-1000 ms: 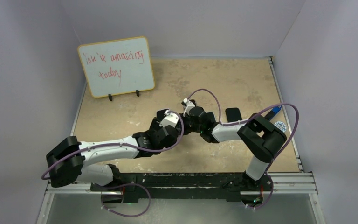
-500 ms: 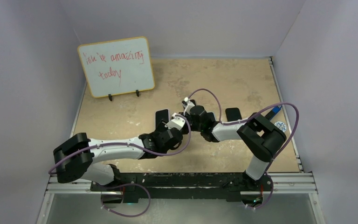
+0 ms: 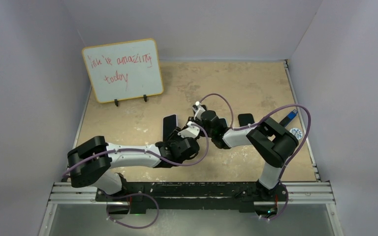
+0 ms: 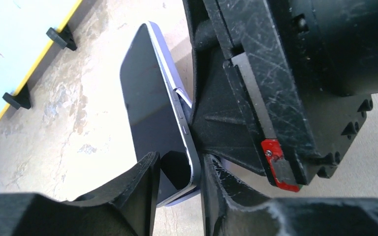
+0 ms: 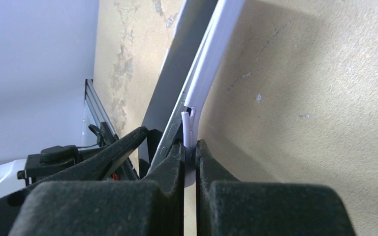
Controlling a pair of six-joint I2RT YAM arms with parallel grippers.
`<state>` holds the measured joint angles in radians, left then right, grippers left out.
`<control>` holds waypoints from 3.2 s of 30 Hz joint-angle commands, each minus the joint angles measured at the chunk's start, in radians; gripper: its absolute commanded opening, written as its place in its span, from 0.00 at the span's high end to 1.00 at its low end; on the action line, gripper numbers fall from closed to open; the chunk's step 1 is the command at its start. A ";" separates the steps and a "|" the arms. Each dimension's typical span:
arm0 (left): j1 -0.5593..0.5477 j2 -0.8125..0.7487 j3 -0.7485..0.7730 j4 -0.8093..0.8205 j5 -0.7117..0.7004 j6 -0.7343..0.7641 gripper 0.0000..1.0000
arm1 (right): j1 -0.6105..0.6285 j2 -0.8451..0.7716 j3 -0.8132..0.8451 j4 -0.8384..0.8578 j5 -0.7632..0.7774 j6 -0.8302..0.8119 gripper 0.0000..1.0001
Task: Take the phone out of the phone case
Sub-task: Remove the phone case from the phone, then place the phone at the center of the board, then place the phone case at the center of the board.
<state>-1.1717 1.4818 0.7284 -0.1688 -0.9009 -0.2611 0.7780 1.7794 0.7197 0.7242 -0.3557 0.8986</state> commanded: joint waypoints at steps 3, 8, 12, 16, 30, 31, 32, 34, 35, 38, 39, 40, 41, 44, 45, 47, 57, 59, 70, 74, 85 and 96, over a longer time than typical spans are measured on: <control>0.008 0.015 0.067 -0.046 -0.139 -0.045 0.80 | 0.001 -0.016 0.028 0.127 -0.099 0.046 1.00; -0.012 -0.022 0.075 -0.050 -0.082 -0.051 0.99 | -0.024 0.016 0.019 0.147 -0.104 0.055 1.00; -0.044 -0.049 0.088 -0.080 -0.034 -0.078 1.00 | -0.037 0.043 0.015 0.151 -0.088 0.059 1.00; -0.070 -0.076 0.101 -0.127 0.008 -0.122 1.00 | -0.044 0.068 0.020 0.141 -0.064 0.053 1.00; -0.072 -0.218 0.105 -0.329 -0.111 -0.241 1.00 | -0.056 0.059 0.028 0.020 0.083 -0.037 1.00; -0.047 -0.216 0.108 -0.344 -0.118 -0.248 1.00 | -0.057 0.056 0.027 0.013 0.086 -0.047 1.00; -0.018 -0.214 0.107 -0.348 -0.119 -0.250 1.00 | -0.058 0.054 0.026 0.008 0.089 -0.053 1.00; 0.043 -0.206 0.100 -0.346 -0.108 -0.257 1.00 | -0.059 0.048 0.019 0.004 0.092 -0.058 1.00; 0.073 -0.202 0.096 -0.346 -0.100 -0.261 1.00 | -0.059 0.045 0.015 0.004 0.095 -0.060 1.00; 0.141 -0.182 0.096 -0.365 -0.100 -0.296 1.00 | -0.064 0.040 0.006 0.006 0.098 -0.062 1.00; 0.161 -0.172 0.098 -0.369 -0.098 -0.304 1.00 | -0.064 0.038 0.004 0.007 0.098 -0.063 1.00; 0.179 -0.162 0.102 -0.379 -0.098 -0.314 1.00 | -0.066 0.036 0.002 0.008 0.098 -0.063 1.00; 0.193 -0.147 0.109 -0.394 -0.101 -0.325 1.00 | -0.067 0.032 -0.001 0.010 0.097 -0.063 1.00; 0.221 -0.092 0.136 -0.439 -0.139 -0.356 1.00 | -0.071 0.028 -0.007 0.018 0.094 -0.063 1.00; 0.230 -0.072 0.143 -0.441 -0.145 -0.355 1.00 | -0.072 0.027 -0.009 0.023 0.092 -0.063 1.00; 0.253 -0.027 0.158 -0.438 -0.136 -0.347 1.00 | -0.072 0.027 -0.012 0.032 0.086 -0.061 1.00; 0.313 0.135 0.216 -0.392 -0.064 -0.281 0.99 | -0.080 0.018 -0.029 0.053 0.075 -0.054 1.00; 0.318 0.151 0.224 -0.392 -0.043 -0.271 0.90 | -0.080 0.021 -0.029 0.057 0.072 -0.054 1.00; 0.322 0.167 0.192 -0.431 0.112 -0.319 0.61 | -0.081 0.028 -0.026 0.065 0.061 -0.050 1.00; 0.321 0.170 0.189 -0.445 0.121 -0.334 0.55 | -0.082 0.026 -0.025 0.064 0.059 -0.053 1.00; 0.398 0.093 0.136 -0.358 0.176 -0.313 0.28 | -0.085 0.008 0.022 -0.037 0.075 -0.126 1.00; 0.429 -0.258 0.018 -0.201 0.300 -0.307 0.20 | -0.153 0.023 0.230 -0.359 0.096 -0.279 1.00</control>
<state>-0.7464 1.3872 0.7803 -0.4522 -0.6464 -0.5713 0.6617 1.8275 0.8543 0.4976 -0.2775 0.7063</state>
